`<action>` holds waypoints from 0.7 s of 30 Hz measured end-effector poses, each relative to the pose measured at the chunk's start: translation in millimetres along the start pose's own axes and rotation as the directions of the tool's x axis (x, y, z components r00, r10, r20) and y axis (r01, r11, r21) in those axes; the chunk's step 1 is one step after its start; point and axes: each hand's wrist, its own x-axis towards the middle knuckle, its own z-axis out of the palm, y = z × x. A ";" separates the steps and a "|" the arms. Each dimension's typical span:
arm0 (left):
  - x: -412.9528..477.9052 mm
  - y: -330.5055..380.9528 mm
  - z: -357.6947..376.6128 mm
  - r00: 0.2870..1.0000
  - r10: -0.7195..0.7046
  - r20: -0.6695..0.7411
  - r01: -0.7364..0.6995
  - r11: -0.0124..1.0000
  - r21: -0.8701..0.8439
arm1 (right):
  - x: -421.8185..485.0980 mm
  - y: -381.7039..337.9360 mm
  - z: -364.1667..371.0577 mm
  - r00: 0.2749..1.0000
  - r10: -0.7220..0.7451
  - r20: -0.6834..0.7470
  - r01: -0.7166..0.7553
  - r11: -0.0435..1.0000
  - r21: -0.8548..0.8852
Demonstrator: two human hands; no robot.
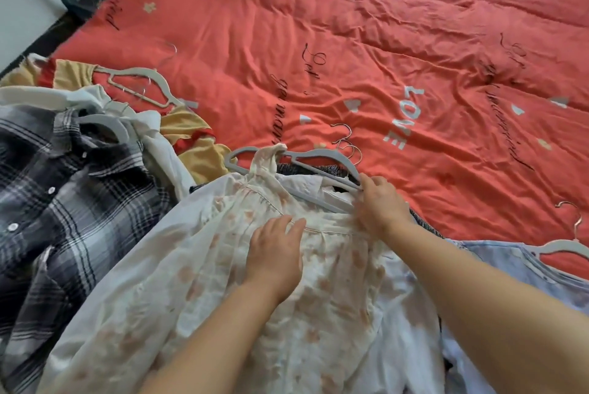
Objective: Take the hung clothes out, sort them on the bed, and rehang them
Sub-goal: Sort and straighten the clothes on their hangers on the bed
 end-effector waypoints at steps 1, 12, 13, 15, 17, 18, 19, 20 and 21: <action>2.6 -3.5 3.4 1.000 -0.006 -0.010 0.006 1.000 0.005 | 7.4 -0.3 3.9 1.000 0.027 -0.008 -0.027 1.000 0.006; 4.9 -0.6 -5.1 0.993 -0.027 -0.118 0.026 1.000 -0.005 | 14.0 4.5 0.3 0.948 -0.025 -0.317 0.069 0.989 0.129; 3.1 1.4 -11.6 0.990 -0.020 -0.139 0.018 1.000 -0.018 | 7.3 2.7 -7.0 0.927 -0.057 -0.371 0.117 0.983 0.143; -2.7 5.5 -30.8 0.982 -0.003 -0.190 -0.002 1.000 -0.030 | -8.4 -2.0 -24.0 0.875 -0.126 -0.467 0.219 0.964 0.150; -9.7 8.6 -53.4 0.961 0.045 -0.272 -0.048 0.999 -0.002 | -27.9 -7.6 -42.7 0.820 -0.176 -0.544 0.300 0.942 0.147; -13.8 8.9 -64.5 0.945 0.065 -0.320 -0.064 0.998 0.014 | -39.0 -11.0 -52.7 0.797 -0.192 -0.572 0.332 0.931 0.150; -18.3 9.7 -76.3 0.926 0.073 -0.371 -0.069 0.997 0.023 | -50.8 -14.3 -62.1 0.779 -0.204 -0.593 0.359 0.921 0.154; -24.3 11.6 -89.5 0.911 0.081 -0.406 -0.076 0.997 0.028 | -63.4 -17.3 -71.3 0.762 -0.214 -0.611 0.382 0.910 0.157; -31.1 14.3 -103.9 0.888 0.093 -0.451 -0.087 0.996 0.035 | -76.4 -20.1 -80.2 0.747 -0.225 -0.626 0.404 0.901 0.158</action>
